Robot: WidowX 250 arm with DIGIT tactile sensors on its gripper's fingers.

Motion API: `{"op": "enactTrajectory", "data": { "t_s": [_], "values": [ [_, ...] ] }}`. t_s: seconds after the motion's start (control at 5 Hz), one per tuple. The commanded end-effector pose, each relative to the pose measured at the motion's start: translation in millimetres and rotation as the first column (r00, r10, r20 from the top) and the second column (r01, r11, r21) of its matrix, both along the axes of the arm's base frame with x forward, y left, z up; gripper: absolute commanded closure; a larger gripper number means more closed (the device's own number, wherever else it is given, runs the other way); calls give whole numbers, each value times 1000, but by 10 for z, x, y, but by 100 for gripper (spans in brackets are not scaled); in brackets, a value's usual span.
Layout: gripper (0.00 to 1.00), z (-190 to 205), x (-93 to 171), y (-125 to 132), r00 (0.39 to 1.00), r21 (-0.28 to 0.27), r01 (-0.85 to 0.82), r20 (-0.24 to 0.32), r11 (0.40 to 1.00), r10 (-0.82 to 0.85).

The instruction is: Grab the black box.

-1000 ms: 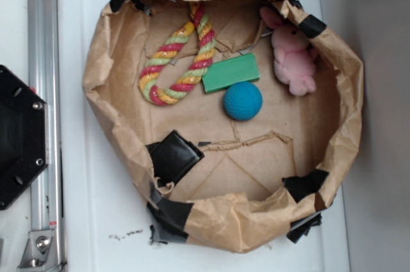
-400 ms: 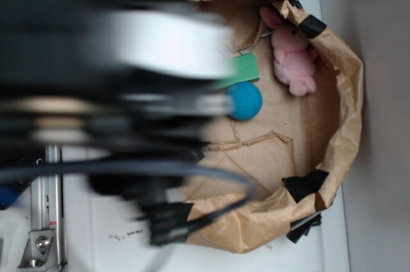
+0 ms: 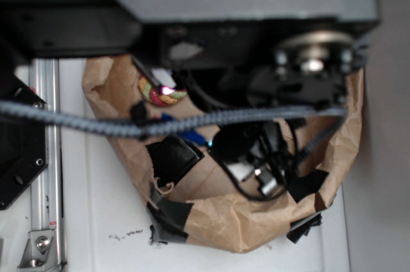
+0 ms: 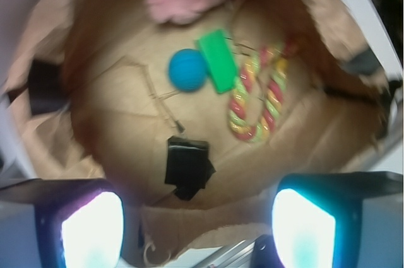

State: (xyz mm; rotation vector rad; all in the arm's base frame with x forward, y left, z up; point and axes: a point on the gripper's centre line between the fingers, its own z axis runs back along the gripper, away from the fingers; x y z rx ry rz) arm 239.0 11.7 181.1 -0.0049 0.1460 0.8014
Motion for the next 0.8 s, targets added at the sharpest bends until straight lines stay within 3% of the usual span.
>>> {"op": "enactTrajectory", "data": {
  "t_s": [0.0,0.2,0.4,0.6],
  "values": [
    [0,-301,-232,74,984,28,-173,55,984,171],
    [0,-517,-168,14,990,20,-43,132,999,40],
    [0,-827,1,-2,993,-25,26,118,999,-23],
    [0,-997,157,-241,992,6,98,77,995,-99]
  ]
}}
